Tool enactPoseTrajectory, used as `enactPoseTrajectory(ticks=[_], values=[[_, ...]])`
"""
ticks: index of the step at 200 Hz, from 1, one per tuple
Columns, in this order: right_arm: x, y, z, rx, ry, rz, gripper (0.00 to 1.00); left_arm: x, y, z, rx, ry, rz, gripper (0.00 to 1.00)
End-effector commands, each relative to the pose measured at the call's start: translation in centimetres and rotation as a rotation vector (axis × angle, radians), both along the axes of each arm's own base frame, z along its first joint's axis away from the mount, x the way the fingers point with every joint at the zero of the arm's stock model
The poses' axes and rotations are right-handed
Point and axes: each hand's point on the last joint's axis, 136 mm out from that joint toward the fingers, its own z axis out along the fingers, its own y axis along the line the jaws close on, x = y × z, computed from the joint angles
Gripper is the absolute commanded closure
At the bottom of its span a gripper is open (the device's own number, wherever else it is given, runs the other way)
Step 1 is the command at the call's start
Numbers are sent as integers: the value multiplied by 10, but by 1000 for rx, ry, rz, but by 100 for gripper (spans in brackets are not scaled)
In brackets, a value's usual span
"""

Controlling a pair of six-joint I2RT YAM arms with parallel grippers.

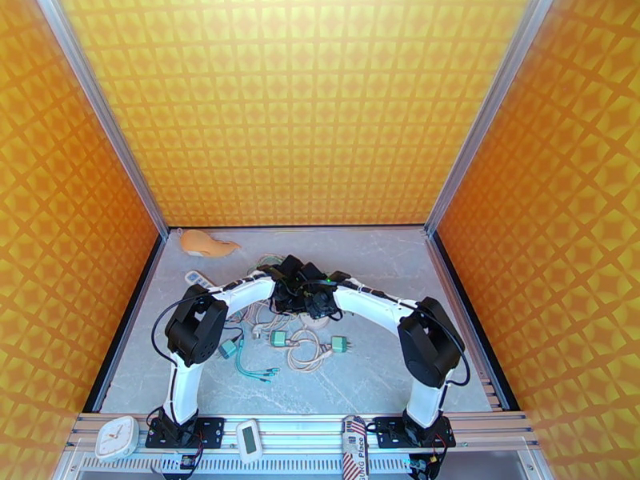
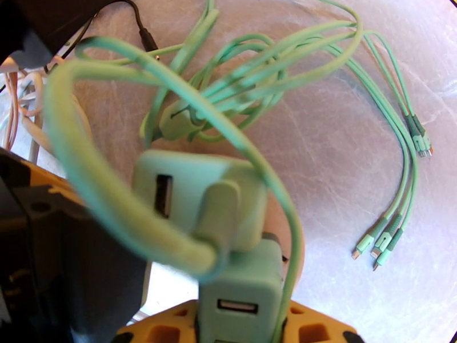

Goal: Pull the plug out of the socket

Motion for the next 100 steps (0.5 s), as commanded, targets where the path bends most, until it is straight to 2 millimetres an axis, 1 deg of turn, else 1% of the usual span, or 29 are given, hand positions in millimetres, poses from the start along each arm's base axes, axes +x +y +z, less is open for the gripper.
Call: enactPoseTrajectory(ticks=[1,20,37,53,75,100], values=[[-8,47,28,160,-14,125,77,-63,48,-92,274,220,-49,75],[3,31,34,216,-5,70,77,-65,49,-93,277,223,-47,75],[12,15,36,285,14,10,78,-65,49,-94,276,222,-45,75],[17,4,37,341,30,-33,78,-65,50,-93,276,221,-46,75],[18,2,37,378,44,-49,78,-66,51,-95,278,224,-45,75],[15,11,33,395,63,-50,78,-66,48,-95,277,222,-48,75]])
